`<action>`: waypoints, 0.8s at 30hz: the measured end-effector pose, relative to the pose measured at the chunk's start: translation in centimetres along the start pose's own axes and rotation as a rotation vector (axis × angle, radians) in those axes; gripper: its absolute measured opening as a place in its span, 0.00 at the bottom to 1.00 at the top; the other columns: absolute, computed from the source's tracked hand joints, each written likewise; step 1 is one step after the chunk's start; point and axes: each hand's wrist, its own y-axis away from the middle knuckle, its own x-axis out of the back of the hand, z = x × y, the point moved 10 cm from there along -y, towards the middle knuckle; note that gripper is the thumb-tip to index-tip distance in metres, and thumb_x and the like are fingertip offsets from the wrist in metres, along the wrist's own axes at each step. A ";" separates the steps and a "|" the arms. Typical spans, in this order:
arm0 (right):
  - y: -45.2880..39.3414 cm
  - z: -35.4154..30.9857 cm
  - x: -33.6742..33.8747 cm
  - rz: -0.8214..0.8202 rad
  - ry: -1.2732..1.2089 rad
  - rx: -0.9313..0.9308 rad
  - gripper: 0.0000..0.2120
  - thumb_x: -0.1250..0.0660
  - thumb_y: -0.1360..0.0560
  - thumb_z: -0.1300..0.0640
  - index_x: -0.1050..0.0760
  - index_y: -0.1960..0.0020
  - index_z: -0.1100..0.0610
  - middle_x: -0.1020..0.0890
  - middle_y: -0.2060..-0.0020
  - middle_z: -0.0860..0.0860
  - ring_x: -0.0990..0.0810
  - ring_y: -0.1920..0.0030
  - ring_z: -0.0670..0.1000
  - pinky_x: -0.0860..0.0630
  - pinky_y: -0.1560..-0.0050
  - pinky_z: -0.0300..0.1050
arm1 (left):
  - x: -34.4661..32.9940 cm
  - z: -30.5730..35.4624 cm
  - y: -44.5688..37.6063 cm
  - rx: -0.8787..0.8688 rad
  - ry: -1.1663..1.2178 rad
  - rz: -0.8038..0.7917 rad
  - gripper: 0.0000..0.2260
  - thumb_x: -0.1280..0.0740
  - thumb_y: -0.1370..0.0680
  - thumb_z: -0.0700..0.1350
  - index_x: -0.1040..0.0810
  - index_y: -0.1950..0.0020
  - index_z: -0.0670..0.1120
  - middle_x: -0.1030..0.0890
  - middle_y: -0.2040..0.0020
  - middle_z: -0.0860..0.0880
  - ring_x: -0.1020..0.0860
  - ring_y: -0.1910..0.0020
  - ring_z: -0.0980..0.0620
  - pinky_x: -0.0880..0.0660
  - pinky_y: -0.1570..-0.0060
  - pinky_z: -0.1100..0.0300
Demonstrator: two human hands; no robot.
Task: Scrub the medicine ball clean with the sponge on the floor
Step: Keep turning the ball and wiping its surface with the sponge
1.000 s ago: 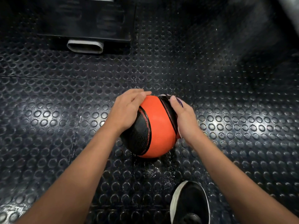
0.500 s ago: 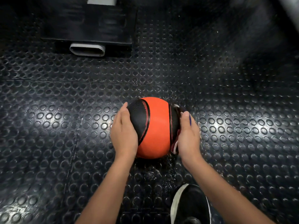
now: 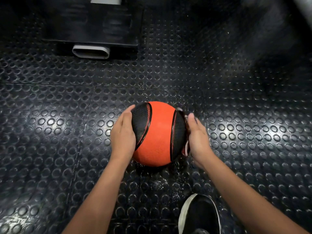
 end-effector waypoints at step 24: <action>-1.4 -3.3 -0.5 -0.117 0.247 0.156 0.14 0.39 0.17 0.37 0.19 0.39 0.39 0.15 0.44 0.39 0.19 0.41 0.40 0.27 0.38 0.43 | 0.1 4.4 -2.3 -0.304 -0.308 0.128 0.15 0.38 0.20 0.50 0.13 0.44 0.52 0.21 0.47 0.53 0.23 0.47 0.54 0.32 0.48 0.67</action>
